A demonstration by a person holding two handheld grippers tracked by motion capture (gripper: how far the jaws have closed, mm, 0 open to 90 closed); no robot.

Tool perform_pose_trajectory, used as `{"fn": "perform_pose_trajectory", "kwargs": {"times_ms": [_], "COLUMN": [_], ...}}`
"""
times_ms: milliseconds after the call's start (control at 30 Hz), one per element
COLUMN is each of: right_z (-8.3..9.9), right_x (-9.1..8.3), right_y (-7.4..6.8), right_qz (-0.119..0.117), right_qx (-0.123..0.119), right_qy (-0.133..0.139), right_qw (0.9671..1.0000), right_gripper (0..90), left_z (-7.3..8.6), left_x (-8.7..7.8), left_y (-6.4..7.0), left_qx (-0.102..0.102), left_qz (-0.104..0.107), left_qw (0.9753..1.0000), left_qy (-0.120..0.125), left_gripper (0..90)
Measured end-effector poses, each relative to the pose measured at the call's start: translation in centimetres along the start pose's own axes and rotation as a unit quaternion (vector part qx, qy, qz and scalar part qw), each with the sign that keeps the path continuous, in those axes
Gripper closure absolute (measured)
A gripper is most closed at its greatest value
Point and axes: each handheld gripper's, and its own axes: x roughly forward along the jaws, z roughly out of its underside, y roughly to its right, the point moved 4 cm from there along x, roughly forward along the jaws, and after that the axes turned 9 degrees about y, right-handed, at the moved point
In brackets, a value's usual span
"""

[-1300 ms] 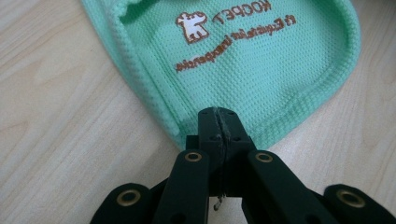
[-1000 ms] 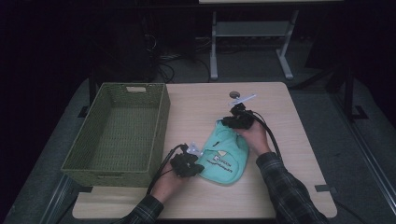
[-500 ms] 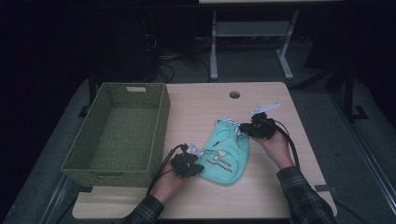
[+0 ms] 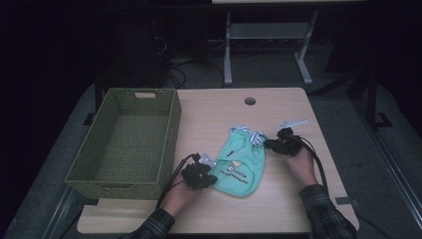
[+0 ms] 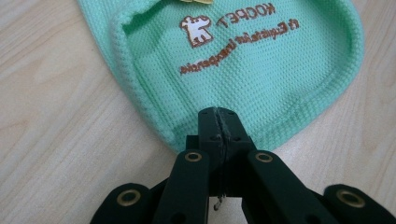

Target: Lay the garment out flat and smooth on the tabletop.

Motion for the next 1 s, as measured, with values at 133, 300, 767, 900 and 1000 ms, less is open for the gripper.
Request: {"fn": "perform_pose_trajectory", "kwargs": {"times_ms": [133, 300, 767, 900, 1000], "right_z": [0.1, 0.0, -0.1, 0.1, 0.1], "right_x": [0.6, 0.9, 1.4, 1.2, 1.2], "right_y": [0.0, 0.2, -0.1, 0.8, 1.2], "right_qz": [-0.011, -0.013, 0.042, 0.070, 0.076], "right_qx": [0.030, 0.034, -0.034, -0.058, -0.051], "right_qy": [0.002, 0.016, 0.006, 0.005, 0.010], "right_qw": [0.9995, 0.9992, 0.9985, 0.9958, 0.9958], "right_gripper": [77.4, 74.8, 90.0, 90.0, 90.0], "left_z": [0.0, 0.0, 0.0, 0.0, 0.0], "left_x": [0.0, 0.0, 0.0, 0.0, 0.0], "left_y": [0.0, -0.1, 0.1, 0.1, 0.2], "left_qx": [0.001, 0.001, 0.006, 0.008, 0.008], "left_qz": [0.001, 0.004, -0.002, -0.005, -0.007], "left_qw": [1.0000, 1.0000, 1.0000, 1.0000, 0.9999], "left_qy": [0.000, 0.000, 0.000, -0.001, 0.001], "left_gripper": [88.9, 88.9, 89.2, 89.4, 89.4]}}
